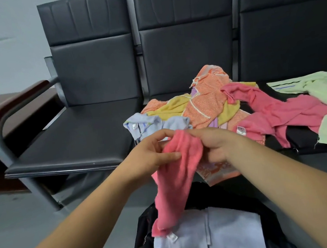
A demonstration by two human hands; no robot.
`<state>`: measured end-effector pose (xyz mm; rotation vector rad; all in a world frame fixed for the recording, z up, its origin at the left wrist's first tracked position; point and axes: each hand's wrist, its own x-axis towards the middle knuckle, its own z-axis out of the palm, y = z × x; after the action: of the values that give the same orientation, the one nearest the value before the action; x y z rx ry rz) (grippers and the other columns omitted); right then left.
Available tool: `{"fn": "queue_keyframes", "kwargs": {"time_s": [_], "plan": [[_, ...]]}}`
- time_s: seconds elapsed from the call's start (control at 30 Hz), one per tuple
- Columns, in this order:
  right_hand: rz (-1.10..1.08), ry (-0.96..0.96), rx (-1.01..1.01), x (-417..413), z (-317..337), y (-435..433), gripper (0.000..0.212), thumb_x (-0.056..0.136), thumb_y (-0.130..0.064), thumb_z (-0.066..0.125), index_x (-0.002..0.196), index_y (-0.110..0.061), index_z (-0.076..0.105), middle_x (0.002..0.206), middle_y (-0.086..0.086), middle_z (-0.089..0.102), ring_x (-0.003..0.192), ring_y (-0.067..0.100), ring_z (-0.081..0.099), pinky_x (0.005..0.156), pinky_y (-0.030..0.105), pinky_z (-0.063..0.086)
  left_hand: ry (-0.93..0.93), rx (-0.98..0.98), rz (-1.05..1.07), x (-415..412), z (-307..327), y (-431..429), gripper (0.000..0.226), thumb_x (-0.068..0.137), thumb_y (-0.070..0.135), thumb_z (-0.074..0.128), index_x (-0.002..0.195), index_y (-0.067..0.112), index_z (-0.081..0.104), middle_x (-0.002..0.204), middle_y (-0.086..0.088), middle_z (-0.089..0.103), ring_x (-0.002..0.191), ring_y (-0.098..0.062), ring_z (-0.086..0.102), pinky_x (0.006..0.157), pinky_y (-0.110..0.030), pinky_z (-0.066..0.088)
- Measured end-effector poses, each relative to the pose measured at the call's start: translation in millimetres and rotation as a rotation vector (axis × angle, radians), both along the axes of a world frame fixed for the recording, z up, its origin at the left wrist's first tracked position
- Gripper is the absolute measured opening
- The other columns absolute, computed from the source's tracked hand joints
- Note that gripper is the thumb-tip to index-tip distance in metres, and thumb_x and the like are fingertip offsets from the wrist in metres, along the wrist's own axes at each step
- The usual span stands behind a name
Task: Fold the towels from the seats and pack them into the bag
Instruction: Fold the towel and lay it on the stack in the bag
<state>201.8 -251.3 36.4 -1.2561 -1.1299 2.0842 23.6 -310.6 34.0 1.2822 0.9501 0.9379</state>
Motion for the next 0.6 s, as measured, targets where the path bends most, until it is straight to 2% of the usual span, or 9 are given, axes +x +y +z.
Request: {"fn": "queue_keyframes", "kwargs": {"time_s": [0.07,0.1,0.13,0.17,0.27,0.33,0.4,0.5,0.6], "plan": [[-0.161,0.047,0.066,-1,-1,3,0.026,0.093,-0.01,0.066,0.117,0.0,0.066,0.094,0.018,0.072,0.082,0.027,0.069,0.081,0.042,0.057,0.027,-0.082,0.006,-1,0,-1,0.022,0.082,0.015,0.078,0.1,0.01,0.068,0.089,-0.012,0.07,0.08,-0.023,0.066,0.074,-0.029,0.056],[-0.216,0.088,0.126,1,1,4,0.028,0.092,-0.003,0.066,0.12,0.001,0.066,0.096,0.018,0.072,0.082,0.026,0.07,0.079,0.039,0.058,0.02,-0.138,0.069,-1,0,-1,0.019,0.084,0.026,0.078,0.09,0.012,0.068,0.08,-0.007,0.068,0.074,-0.02,0.062,0.07,-0.027,0.052],[-0.215,0.143,0.189,4,3,6,0.028,0.091,0.002,0.065,0.118,0.002,0.066,0.099,0.018,0.071,0.087,0.026,0.07,0.083,0.038,0.057,0.001,-0.208,0.162,-3,-1,2,0.026,0.086,0.036,0.074,0.084,0.012,0.067,0.075,-0.005,0.067,0.07,-0.02,0.062,0.07,-0.027,0.052],[-0.164,0.191,0.246,7,6,6,0.024,0.09,0.005,0.064,0.114,0.002,0.067,0.101,0.018,0.071,0.093,0.026,0.069,0.088,0.037,0.056,-0.029,-0.284,0.256,-6,-2,5,0.036,0.088,0.044,0.069,0.088,0.008,0.066,0.077,-0.008,0.07,0.073,-0.023,0.067,0.074,-0.031,0.055],[0.07,0.267,0.319,18,13,0,0.027,0.085,0.011,0.063,0.108,-0.003,0.065,0.1,0.014,0.069,0.1,0.025,0.066,0.092,0.034,0.055,-0.203,-0.484,0.362,-15,0,12,0.072,0.089,0.058,0.062,0.116,-0.008,0.058,0.114,-0.024,0.07,0.102,-0.034,0.072,0.083,-0.043,0.061],[0.219,0.214,0.351,25,15,-3,0.038,0.08,0.011,0.067,0.116,-0.001,0.063,0.101,0.013,0.069,0.101,0.026,0.066,0.094,0.036,0.054,-0.316,-0.534,0.368,-14,0,15,0.071,0.093,0.052,0.061,0.122,-0.012,0.054,0.122,-0.024,0.068,0.102,-0.031,0.071,0.078,-0.039,0.063],[0.309,0.086,0.406,32,14,-4,0.04,0.081,0.009,0.07,0.12,0.005,0.062,0.105,0.016,0.07,0.103,0.029,0.067,0.095,0.037,0.055,-0.315,-0.511,0.348,-11,3,17,0.046,0.099,0.033,0.058,0.121,-0.007,0.059,0.118,-0.019,0.07,0.094,-0.025,0.072,0.076,-0.035,0.061],[0.271,0.027,0.395,41,13,-5,0.04,0.081,0.0,0.074,0.12,0.005,0.065,0.111,0.017,0.072,0.104,0.027,0.069,0.091,0.033,0.058,-0.339,-0.436,0.303,-3,7,21,0.031,0.094,0.017,0.061,0.119,0.001,0.068,0.118,-0.016,0.071,0.097,-0.025,0.071,0.083,-0.036,0.058],[0.128,0.072,0.307,47,9,-3,0.026,0.086,-0.013,0.069,0.11,-0.003,0.069,0.102,0.011,0.074,0.089,0.019,0.071,0.079,0.029,0.06,-0.392,-0.333,0.188,1,10,23,0.019,0.091,0.014,0.06,0.101,0.012,0.077,0.095,-0.005,0.076,0.077,-0.017,0.072,0.068,-0.029,0.06]]}}
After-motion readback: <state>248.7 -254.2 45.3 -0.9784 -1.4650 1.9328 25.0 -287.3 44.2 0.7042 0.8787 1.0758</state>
